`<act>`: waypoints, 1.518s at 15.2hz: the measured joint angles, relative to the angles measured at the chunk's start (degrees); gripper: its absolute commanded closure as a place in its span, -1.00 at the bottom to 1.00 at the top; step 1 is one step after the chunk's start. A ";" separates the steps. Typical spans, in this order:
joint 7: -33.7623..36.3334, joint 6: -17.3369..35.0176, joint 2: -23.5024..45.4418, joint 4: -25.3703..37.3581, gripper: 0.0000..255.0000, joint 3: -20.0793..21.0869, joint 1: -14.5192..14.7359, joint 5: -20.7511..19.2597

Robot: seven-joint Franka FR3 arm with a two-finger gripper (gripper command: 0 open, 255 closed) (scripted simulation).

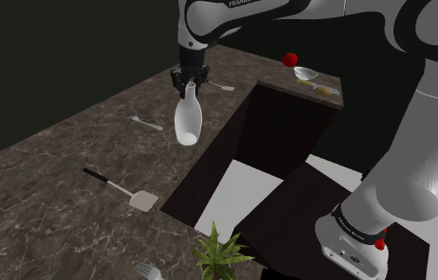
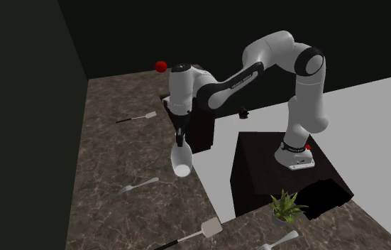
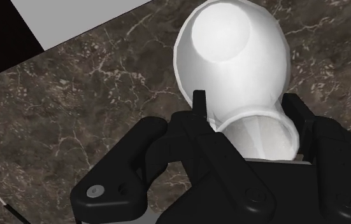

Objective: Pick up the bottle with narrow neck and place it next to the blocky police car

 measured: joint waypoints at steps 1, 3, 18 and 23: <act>-0.12 -0.68 -0.56 0.13 1.00 0.04 -0.06 0.17; -0.24 -2.19 -0.72 1.50 1.00 0.06 -0.06 0.25; -0.67 -13.50 -1.22 12.33 1.00 0.30 0.28 0.58; -0.65 -17.42 -0.64 16.81 1.00 0.40 0.57 0.45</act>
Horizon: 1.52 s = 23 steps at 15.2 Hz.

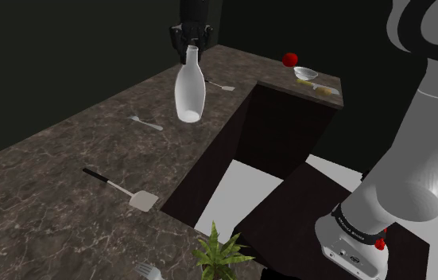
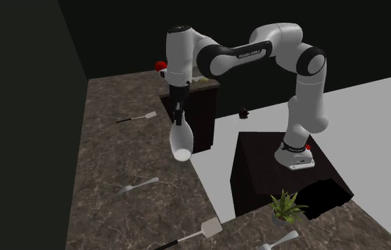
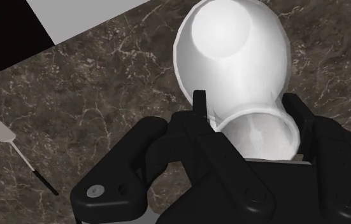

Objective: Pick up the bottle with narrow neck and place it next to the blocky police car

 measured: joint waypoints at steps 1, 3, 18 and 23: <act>-0.06 -0.80 0.11 0.90 1.00 -0.01 0.02 -0.02; -0.04 -2.77 0.55 3.31 1.00 0.04 0.19 -0.12; 9.04 -4.38 -19.88 -15.01 1.00 4.61 4.49 4.86; 13.13 -5.78 -26.37 -19.75 1.00 6.82 6.67 7.18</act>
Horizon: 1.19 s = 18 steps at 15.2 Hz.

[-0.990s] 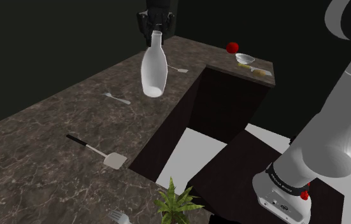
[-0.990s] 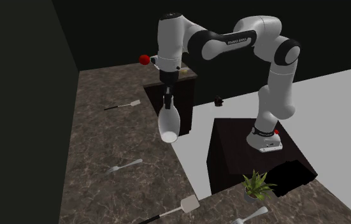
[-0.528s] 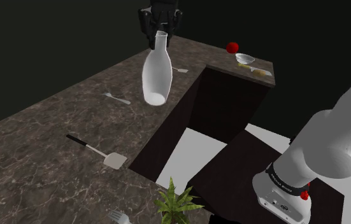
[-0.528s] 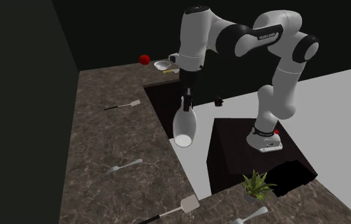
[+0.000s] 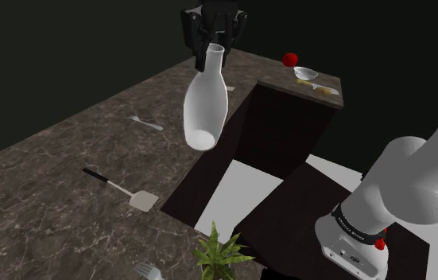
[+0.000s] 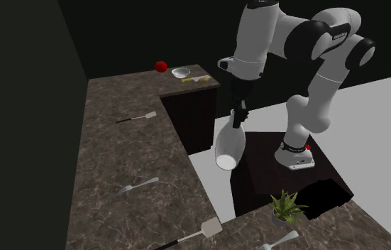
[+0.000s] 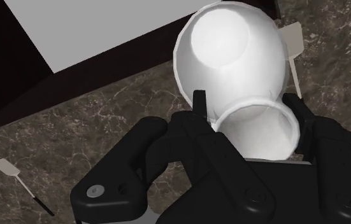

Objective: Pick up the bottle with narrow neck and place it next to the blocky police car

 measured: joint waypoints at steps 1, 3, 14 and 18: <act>1.05 -0.70 -0.76 0.00 1.00 0.60 0.47 0.34; 2.86 -1.66 -2.36 -0.51 1.00 1.64 1.31 1.06; 14.59 -8.30 -9.60 0.07 1.00 8.60 6.12 5.72; 19.90 -10.47 -9.81 2.55 1.00 12.24 7.50 6.87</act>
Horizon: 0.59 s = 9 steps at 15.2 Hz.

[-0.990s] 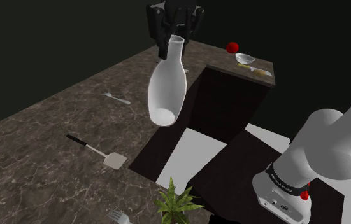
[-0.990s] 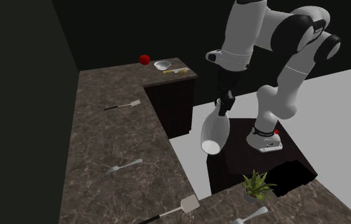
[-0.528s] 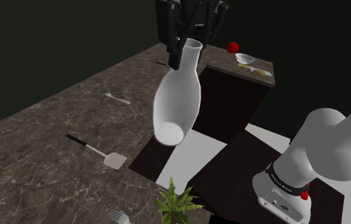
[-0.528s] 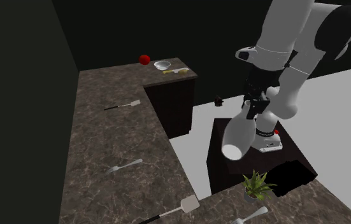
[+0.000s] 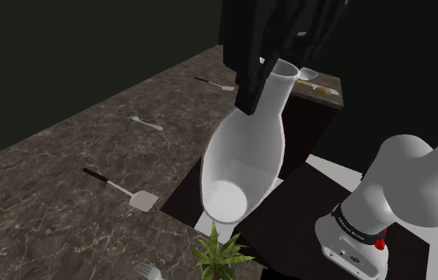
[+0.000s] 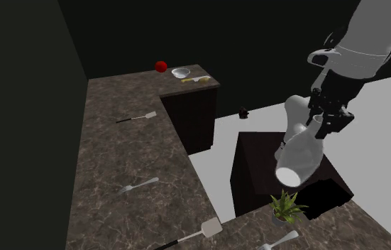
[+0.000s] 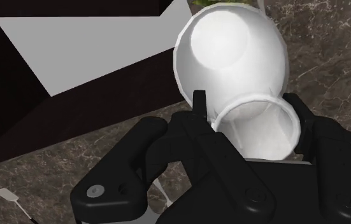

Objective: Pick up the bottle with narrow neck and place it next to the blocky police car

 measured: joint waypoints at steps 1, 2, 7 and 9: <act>1.48 -0.60 0.04 0.79 1.00 1.02 0.34 0.29; 2.88 -1.30 -0.03 1.57 1.00 1.95 0.67 0.59; 10.74 -4.70 2.22 7.81 1.00 7.90 1.72 0.91; 13.72 -5.76 2.58 9.50 1.00 10.14 2.22 1.18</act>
